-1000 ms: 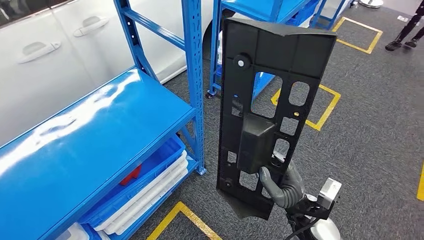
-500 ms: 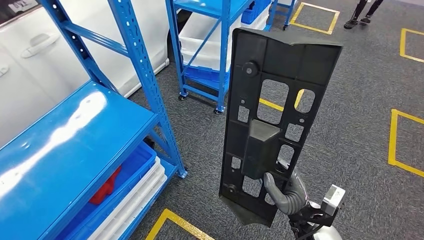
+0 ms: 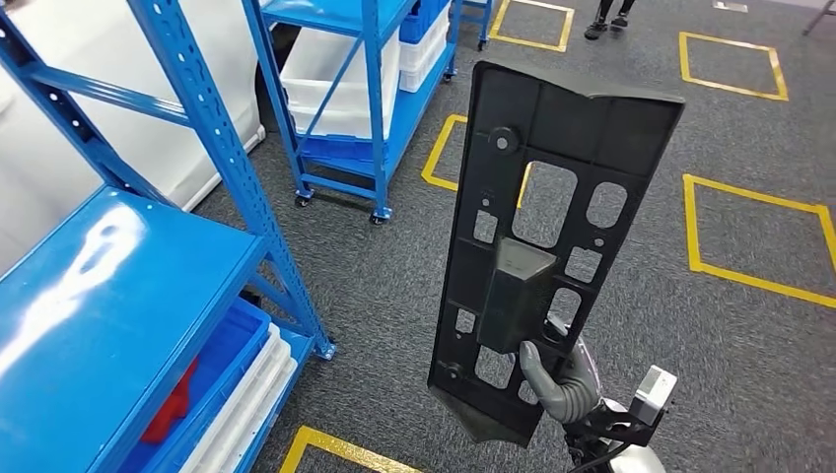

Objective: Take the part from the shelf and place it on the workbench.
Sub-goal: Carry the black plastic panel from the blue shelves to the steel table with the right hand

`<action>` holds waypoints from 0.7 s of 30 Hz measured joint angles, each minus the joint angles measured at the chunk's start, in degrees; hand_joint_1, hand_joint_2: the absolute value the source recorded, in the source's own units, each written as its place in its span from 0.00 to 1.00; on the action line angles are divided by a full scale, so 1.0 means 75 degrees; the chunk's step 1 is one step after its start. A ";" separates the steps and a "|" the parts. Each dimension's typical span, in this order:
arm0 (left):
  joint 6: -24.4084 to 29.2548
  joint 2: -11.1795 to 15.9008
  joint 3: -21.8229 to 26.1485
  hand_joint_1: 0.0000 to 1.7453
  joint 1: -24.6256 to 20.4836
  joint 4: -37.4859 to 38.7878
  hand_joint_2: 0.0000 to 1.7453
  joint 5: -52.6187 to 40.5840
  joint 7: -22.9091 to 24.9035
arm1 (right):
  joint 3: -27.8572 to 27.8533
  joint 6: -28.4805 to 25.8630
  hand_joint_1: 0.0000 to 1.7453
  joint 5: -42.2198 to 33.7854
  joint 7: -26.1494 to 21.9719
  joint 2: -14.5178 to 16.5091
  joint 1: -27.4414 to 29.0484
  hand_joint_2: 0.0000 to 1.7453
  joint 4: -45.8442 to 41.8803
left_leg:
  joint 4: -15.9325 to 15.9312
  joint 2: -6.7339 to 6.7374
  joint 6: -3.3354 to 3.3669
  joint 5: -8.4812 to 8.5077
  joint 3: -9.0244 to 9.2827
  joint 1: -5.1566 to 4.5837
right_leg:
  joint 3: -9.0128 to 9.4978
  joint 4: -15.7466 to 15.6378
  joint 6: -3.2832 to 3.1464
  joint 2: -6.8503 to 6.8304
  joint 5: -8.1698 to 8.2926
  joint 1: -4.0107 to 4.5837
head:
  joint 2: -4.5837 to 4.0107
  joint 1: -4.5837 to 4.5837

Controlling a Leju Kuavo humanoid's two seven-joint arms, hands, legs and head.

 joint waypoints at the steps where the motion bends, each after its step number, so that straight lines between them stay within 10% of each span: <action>1: -0.0001 -0.0001 0.0001 0.00 -0.0002 0.0000 1.00 0.0020 0.0003 | -0.0002 0.0010 1.00 0.0006 -0.0002 0.0001 -0.0050 1.00 0.0036 | 0.0018 0.0088 -0.0023 -0.0025 0.0010 0.0004 | 0.0167 -0.0301 0.0021 -0.0058 0.0208 -0.0023 | 0.0000 0.0000; 5: -0.0009 -0.0012 0.0033 0.00 -0.0018 0.0000 1.00 0.0121 -0.0082 | -0.0031 0.0017 1.00 0.0049 0.0033 0.0001 -0.0372 1.00 0.0119 | 0.0146 0.0387 -0.0193 -0.0180 0.0042 -0.0055 | 0.0954 -0.1823 -0.0088 -0.0556 0.0730 0.0038 | 0.0000 -0.0001; 8: -0.0004 -0.0046 0.0066 0.00 -0.0071 0.0000 1.00 0.0186 -0.0236 | -0.0042 0.0005 1.00 0.0139 0.0129 0.0001 -0.0522 1.00 0.0120 | 0.0163 0.0512 -0.0321 -0.0256 0.0102 -0.0055 | 0.0927 -0.1857 -0.0264 -0.0361 0.0700 0.0069 | 0.0000 -0.0002; 14: 0.0009 -0.0136 0.0074 0.00 -0.0183 0.0001 1.00 0.0243 -0.0533 | -0.0043 -0.0042 1.00 0.0251 0.0416 -0.0002 -0.0767 1.00 0.0063 | 0.2293 -0.0233 -0.0400 -0.1256 -0.0900 0.0002 | 0.0934 -0.1888 -0.0468 0.0125 0.0733 0.0089 | 0.0000 -0.0003; 16: 0.0039 -0.0159 0.0107 0.00 -0.0274 0.0001 1.00 0.0419 -0.0846 | -0.0042 -0.0027 1.00 0.0256 0.0544 -0.0002 -0.0806 1.00 0.0048 | 0.2171 -0.0271 -0.0356 -0.0942 -0.0926 0.0000 | 0.0943 -0.1878 -0.0469 0.0327 0.0735 0.0112 | 0.0000 -0.0003; 19: 0.0053 -0.0175 0.0228 0.00 -0.0525 0.0000 1.00 0.0794 -0.1949 | -0.0040 0.0005 1.00 0.0257 0.0629 -0.0002 -0.0946 1.00 0.0059 | 0.0738 -0.0732 -0.0229 -0.0147 -0.0400 0.0005 | 0.0924 -0.1846 -0.0418 0.0608 0.0759 0.0122 | 0.0000 -0.0001; 21: -0.0015 -0.0192 0.0285 0.00 -0.0785 -0.0022 1.00 0.1080 -0.3042 | -0.0040 0.0020 1.00 0.0259 0.0640 -0.0002 -0.1034 1.00 0.0101 | 0.0348 -0.0940 -0.0185 -0.0056 -0.0276 -0.0009 | 0.0847 -0.1846 -0.0321 0.0753 0.0812 0.0094 | 0.0000 -0.0001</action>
